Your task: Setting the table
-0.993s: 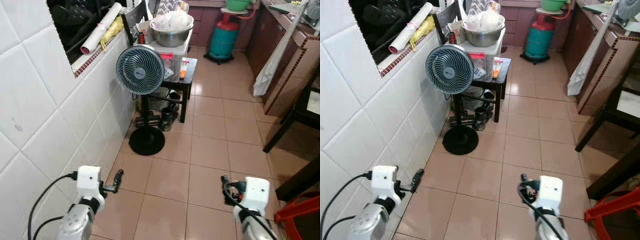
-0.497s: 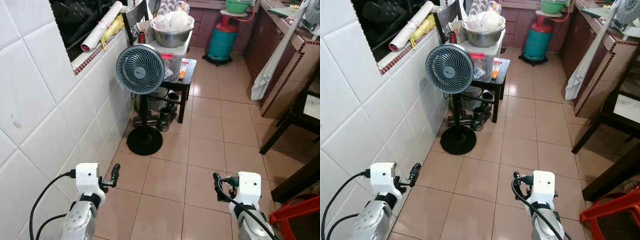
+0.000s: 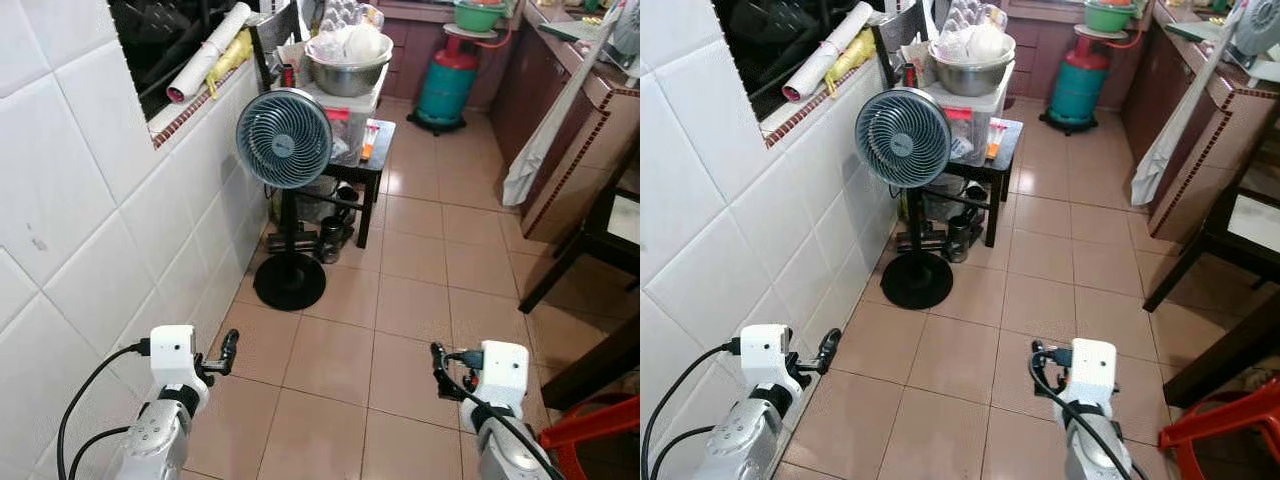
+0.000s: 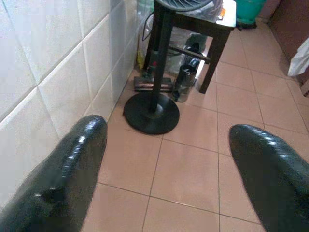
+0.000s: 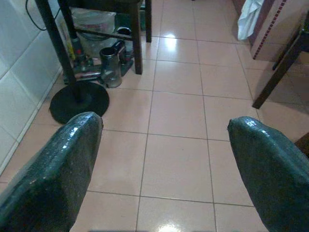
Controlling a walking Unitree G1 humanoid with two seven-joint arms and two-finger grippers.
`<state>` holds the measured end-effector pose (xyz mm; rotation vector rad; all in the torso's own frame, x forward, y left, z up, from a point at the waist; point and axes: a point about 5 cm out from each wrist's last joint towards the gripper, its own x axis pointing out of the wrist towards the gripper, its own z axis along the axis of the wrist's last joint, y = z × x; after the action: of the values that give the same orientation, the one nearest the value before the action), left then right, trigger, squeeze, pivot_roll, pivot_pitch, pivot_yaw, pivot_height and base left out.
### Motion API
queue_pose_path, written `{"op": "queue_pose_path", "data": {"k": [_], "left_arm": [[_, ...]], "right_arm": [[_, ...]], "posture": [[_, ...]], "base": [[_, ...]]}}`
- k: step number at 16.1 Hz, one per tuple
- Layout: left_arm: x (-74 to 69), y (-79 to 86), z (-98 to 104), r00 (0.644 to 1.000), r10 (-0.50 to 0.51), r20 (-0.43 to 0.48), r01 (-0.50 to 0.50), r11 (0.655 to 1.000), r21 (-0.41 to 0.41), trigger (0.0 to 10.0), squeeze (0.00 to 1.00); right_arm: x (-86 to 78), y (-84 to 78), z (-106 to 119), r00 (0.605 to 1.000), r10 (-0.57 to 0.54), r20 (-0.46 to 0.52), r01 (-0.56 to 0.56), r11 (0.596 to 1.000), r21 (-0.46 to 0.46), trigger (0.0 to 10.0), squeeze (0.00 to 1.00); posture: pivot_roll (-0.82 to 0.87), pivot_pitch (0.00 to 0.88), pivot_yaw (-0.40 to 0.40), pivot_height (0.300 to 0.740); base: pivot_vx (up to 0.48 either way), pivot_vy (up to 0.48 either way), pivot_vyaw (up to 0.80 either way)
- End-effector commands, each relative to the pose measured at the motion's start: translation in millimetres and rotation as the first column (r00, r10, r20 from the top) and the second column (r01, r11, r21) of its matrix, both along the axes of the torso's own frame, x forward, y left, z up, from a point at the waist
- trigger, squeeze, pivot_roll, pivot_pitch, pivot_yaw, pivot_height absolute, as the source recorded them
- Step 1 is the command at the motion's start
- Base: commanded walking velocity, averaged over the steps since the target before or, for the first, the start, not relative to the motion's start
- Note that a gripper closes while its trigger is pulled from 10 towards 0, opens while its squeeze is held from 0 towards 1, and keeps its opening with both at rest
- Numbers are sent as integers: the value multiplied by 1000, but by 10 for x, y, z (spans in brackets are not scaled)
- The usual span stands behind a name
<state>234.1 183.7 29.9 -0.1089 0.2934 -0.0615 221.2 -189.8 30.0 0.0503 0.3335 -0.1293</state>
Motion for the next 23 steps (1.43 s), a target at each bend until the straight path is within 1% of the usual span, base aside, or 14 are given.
{"op": "queue_pose_path", "data": {"k": [1, 3, 7, 8, 9, 11, 14, 15, 17, 18, 19, 20, 21, 23], "left_arm": [[11, -33, -5, 1000, -28, -3, 28, 1000, -1, 10000, 1000], [19, -34, -5, 999, -40, -4, 40, 999, -1, 10000, 1000], [10, -30, -8, 996, -94, 0, 94, 995, 20, 10000, 1000], [29, -35, 11, 994, -107, 10, 107, 994, 26, 10000, 1000], [54, -40, 42, 992, -120, 22, 120, 992, 32, 10000, 1000], [89, -40, 75, 990, -135, 35, 134, 990, 45, 10000, 1000], [112, -129, 78, 985, -166, 42, 164, 985, 51, 10000, 1000], [129, -155, 86, 983, -180, 44, 178, 983, 54, 10000, 1000], [160, -200, 90, 976, -211, 54, 207, 975, 79, 10000, 1000], [159, -217, 17, 975, -218, 34, 213, 970, 121, 10000, 1000], [169, -192, 40, 975, -220, 34, 214, 968, 132, 10000, 294], [188, -139, 89, 973, -227, 43, 219, 965, 147, 10000, 0], [191, -103, 86, 973, -228, 39, 219, 962, 162, 10000, 0], [161, -34, 92, 980, -194, 49, 183, 969, 167, 10000, 0]], "right_arm": [[5, -11, 19, 1000, -9, 13, 9, 1000, 13, 10000, 1000], [-25, 24, 18, 1000, 11, 22, -12, 999, 32, 10000, 1000], [-20, 37, 24, 999, 23, 35, -23, 1000, -19, 10000, 1000], [-7, 65, 32, 998, 33, 44, -33, 999, 4, 10000, 1000], [6, 96, 48, 997, 40, 58, -43, 997, 56, 10000, 1000], [7, 122, 51, 996, 46, 79, -54, 993, 107, 10000, 1000], [-3, 91, 56, 994, 20, 109, -33, 992, 119, 10000, 1000], [1, 107, 93, 991, 29, 131, -45, 991, 124, 10000, 1000], [-6, 133, 133, 984, 68, 163, -83, 993, 88, 10000, 1000], [-58, 65, 68, 986, 68, 151, -71, 997, 15, 10000, 0], [-92, 33, 67, 988, 63, 142, -59, 998, -32, 10000, 0], [-123, 43, 87, 989, 36, 142, -32, 999, -26, 10000, 0], [-149, 68, 87, 988, 14, 152, -19, 999, 34, 10000, 0], [-149, 41, 77, 986, 57, 156, -56, 998, -9, 10000, 0]], "posture": [[96, 0, -37, 740], [92, 0, -37, 740], [94, 0, -42, 740], [95, 0, -43, 740], [99, 0, -35, 740], [98, 0, 1, 740], [84, 0, 36, 740], [79, 0, 42, 740], [70, 0, 42, 740], [61, 0, 23, 740], [58, 0, 2, 740], [53, 0, -4, 740], [57, 0, 1, 740], [85, 0, -29, 740]], "base": [[0, 0, 0], [0, 0, 0], [0, 0, 0], [0, 0, 0], [0, 0, 0], [0, 0, 0], [0, 0, 0], [0, 0, 0], [0, 0, 0], [0, 0, 0], [0, 0, 0], [0, 0, 0], [0, 0, 0], [0, 0, 0]]}}
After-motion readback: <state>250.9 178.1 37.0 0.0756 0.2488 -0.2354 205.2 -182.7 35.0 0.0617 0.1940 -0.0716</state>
